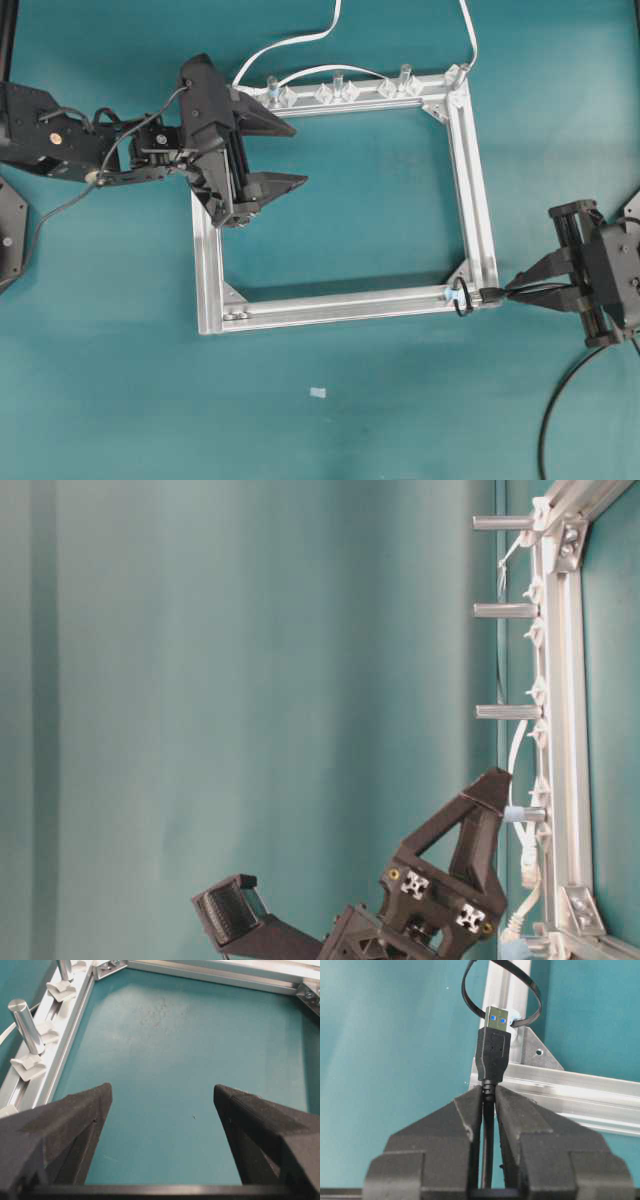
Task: Insert the wire through the string loop located on the right side.
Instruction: 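Push the USB plug through the black zip-tie loop with the right gripper, then move the left gripper across the frame toward the plug past the loop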
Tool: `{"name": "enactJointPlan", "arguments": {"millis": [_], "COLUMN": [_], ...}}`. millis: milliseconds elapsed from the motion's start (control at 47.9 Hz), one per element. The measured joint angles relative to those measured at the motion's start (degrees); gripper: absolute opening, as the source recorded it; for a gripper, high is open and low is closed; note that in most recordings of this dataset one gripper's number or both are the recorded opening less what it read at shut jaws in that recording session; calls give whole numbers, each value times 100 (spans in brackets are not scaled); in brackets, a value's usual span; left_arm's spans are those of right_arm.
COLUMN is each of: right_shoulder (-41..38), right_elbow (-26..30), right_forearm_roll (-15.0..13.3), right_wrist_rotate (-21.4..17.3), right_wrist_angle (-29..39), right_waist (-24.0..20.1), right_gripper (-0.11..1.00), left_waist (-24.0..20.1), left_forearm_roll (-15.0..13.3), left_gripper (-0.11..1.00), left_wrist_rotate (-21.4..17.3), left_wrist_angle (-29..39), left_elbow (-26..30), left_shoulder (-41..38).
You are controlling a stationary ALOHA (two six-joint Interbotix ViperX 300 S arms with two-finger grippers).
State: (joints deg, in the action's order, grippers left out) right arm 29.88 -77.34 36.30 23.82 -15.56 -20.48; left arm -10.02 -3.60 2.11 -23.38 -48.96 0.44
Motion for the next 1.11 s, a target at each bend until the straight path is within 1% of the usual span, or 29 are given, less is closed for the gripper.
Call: {"name": "enactJointPlan", "arguments": {"millis": [188, 418, 731, 1107], "right_shoulder": [-237, -659, -1143, -1266], "right_elbow": [158, 431, 773, 896], "right_forearm_roll": [0, -141, -158, -158], "right_wrist_rotate": [18, 18, 18, 18], "right_wrist_angle": [-70, -290, -404, -457], "right_waist": [9, 9, 114, 132], "right_gripper": [11, 11, 11, 11], "left_waist": [0, 0, 35, 79], "left_forearm_roll": [0, 0, 0, 0], "left_gripper": [88, 88, 88, 88], "left_wrist_rotate": [0, 0, 0, 0], "left_wrist_angle": [97, 132, 132, 132], "left_elbow": [9, 9, 26, 26], "left_shoulder": [0, 0, 0, -9]}}
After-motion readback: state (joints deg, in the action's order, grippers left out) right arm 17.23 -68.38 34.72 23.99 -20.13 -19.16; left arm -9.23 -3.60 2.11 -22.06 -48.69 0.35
